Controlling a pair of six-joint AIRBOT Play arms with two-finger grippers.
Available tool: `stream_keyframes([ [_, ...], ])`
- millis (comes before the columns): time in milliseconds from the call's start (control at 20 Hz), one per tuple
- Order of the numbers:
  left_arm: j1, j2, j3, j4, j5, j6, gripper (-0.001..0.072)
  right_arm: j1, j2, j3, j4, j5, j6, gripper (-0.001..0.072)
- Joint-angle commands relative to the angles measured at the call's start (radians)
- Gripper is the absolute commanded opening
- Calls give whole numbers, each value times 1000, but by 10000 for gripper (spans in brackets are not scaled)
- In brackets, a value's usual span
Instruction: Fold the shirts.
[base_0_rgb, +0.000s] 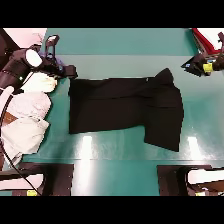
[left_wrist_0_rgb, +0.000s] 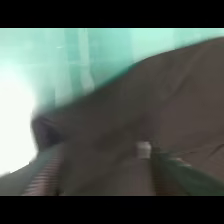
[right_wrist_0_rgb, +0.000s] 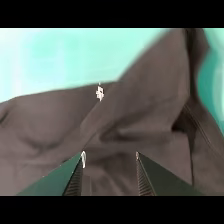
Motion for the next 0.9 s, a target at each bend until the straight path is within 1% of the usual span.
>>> stream_keyframes([
  [0, 65, -3, 53, 23, -173, 24, 639, -78, -5, -2, 53, 209, -72, 378],
  [100, 123, 10, 53, 23, -291, 31, 639, -111, 4, -27, 53, 316, -92, 365],
  [150, 154, 27, 36, 22, -327, 31, 638, -128, 20, -63, 53, 327, -97, 365],
  [250, 205, 100, -69, 2, -324, 33, 638, -168, 64, -157, 53, 316, -105, 365],
  [350, 233, 193, -224, -34, -320, 70, 638, -211, 112, -259, 53, 299, -117, 360],
  [500, 239, 300, -477, -164, -303, 131, 638, -270, 162, -379, 54, 257, -116, 361],
  [600, 239, 317, -619, -251, -292, 167, 638, -296, 182, -438, 62, 271, -116, 360],
  [700, 239, 317, -725, -336, -278, 203, 638, -306, 184, -451, 61, 283, -129, 359],
  [750, 239, 317, -763, -366, -271, 227, 638, -306, 187, -451, 61, 285, -134, 359],
  [850, 239, 317, -821, -386, -241, 240, 638, -306, 190, -440, 61, 289, -134, 359],
])
